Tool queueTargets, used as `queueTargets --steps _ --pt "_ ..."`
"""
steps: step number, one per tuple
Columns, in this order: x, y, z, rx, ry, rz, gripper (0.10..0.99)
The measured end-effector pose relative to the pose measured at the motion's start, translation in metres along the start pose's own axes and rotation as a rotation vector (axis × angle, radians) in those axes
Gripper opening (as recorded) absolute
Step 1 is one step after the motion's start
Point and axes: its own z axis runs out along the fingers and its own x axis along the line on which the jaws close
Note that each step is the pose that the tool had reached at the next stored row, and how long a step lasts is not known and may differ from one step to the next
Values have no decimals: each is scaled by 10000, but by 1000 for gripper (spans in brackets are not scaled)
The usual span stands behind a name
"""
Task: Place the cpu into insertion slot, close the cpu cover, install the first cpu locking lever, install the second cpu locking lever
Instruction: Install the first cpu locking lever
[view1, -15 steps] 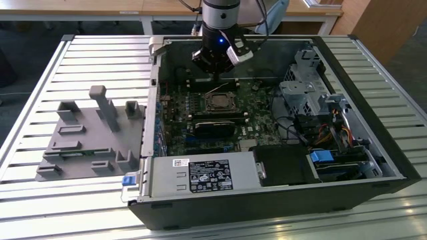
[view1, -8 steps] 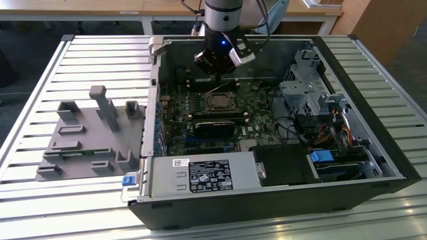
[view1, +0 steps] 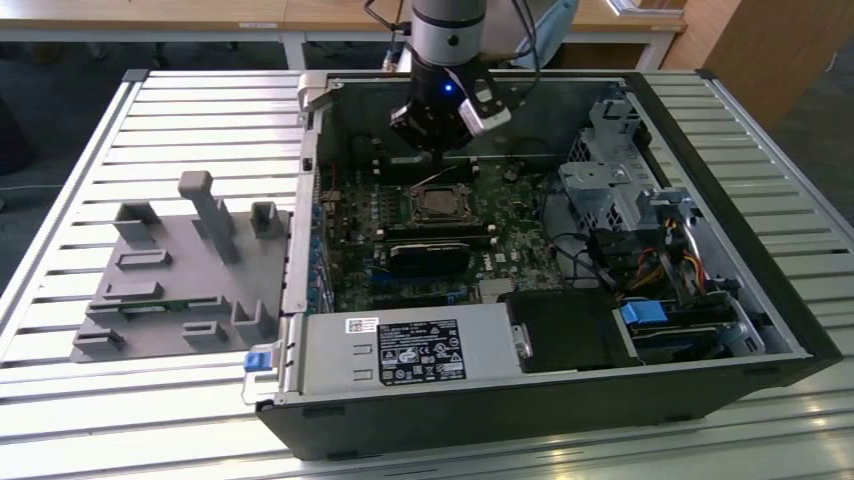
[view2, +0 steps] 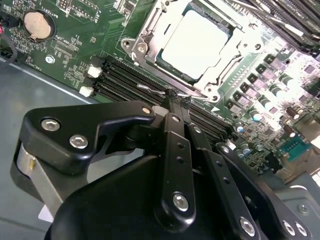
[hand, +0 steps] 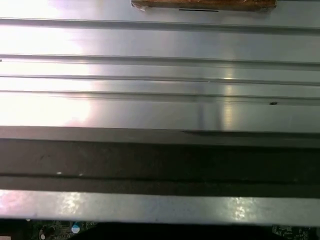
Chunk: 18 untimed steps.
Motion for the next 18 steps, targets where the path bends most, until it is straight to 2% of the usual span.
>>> queueTargets --steps 18 --pt "-107 20 64 2 1 0 122"
